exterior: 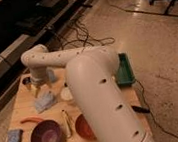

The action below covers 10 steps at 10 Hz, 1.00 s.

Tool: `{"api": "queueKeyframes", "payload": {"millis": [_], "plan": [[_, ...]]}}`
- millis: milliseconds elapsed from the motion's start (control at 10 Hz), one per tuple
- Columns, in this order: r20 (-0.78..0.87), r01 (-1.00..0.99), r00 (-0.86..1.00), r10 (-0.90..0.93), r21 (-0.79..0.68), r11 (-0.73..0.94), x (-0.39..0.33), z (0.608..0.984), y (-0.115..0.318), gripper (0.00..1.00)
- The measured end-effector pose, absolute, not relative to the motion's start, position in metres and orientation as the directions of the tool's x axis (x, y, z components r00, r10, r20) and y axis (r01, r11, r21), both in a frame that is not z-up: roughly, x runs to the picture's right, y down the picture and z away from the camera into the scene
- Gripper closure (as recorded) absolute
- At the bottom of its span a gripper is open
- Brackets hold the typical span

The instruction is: Wipe tray with towel

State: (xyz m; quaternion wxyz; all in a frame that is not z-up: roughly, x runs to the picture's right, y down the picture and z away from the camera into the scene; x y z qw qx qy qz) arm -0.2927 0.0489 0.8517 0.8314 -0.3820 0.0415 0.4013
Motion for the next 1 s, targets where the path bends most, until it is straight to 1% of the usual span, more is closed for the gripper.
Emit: {"api": "queueKeyframes", "payload": {"millis": [400,1000], "plan": [[-0.399,-0.674,0.716,0.573,-0.608,0.42,-0.302,0.887,0.084,0.35],[-0.417,-0.659,0.742,0.525,-0.599,0.454,-0.302,0.893,0.104,0.35]]}}
